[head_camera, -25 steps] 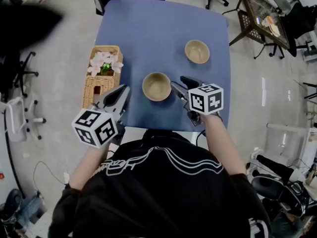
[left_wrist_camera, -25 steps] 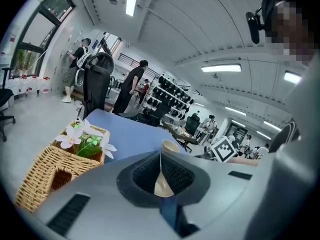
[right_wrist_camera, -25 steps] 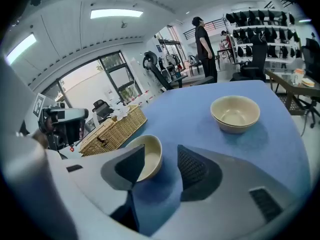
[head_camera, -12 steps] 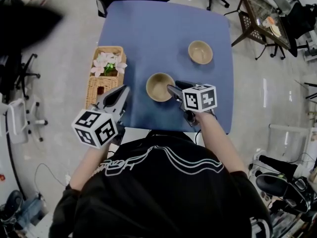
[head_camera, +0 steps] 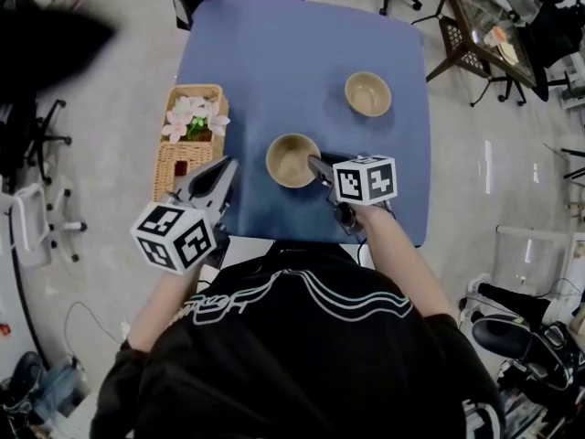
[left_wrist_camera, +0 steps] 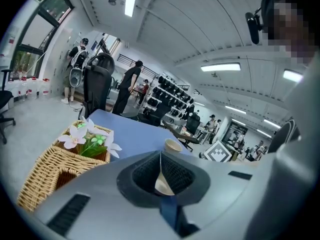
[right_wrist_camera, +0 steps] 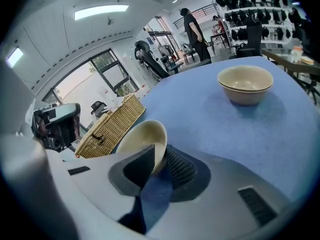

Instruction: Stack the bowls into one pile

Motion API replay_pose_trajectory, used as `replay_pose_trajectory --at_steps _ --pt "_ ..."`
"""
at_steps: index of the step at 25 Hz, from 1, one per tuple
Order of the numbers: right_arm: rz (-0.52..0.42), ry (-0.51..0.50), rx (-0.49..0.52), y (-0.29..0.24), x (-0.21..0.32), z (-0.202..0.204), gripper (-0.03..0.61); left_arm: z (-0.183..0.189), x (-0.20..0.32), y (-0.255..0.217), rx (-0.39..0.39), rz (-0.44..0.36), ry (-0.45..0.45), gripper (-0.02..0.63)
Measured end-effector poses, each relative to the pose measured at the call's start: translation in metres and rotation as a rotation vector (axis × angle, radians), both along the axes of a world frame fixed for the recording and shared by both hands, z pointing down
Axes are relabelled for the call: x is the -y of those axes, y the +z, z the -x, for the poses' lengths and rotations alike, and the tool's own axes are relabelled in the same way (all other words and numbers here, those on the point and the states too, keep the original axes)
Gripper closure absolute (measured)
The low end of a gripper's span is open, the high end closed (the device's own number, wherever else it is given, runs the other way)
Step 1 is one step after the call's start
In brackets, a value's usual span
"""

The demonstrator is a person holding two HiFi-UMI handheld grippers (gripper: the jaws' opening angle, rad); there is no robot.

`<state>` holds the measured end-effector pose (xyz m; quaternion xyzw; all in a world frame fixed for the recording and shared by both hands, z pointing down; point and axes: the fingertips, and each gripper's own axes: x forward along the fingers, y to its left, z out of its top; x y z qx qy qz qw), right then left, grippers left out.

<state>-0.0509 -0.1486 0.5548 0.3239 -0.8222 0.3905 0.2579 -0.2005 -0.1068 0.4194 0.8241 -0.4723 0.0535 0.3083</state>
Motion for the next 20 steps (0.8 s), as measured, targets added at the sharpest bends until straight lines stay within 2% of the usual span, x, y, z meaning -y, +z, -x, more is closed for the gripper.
replay_pose_trajectory --at_steps 8,20 --pt "0.011 0.038 0.042 -0.002 0.008 -0.005 0.53 -0.007 0.003 0.006 0.016 0.007 0.004 0.586" --pt "0.001 0.023 0.067 -0.02 0.018 -0.027 0.535 -0.031 0.014 -0.006 0.024 0.006 -0.007 0.586"
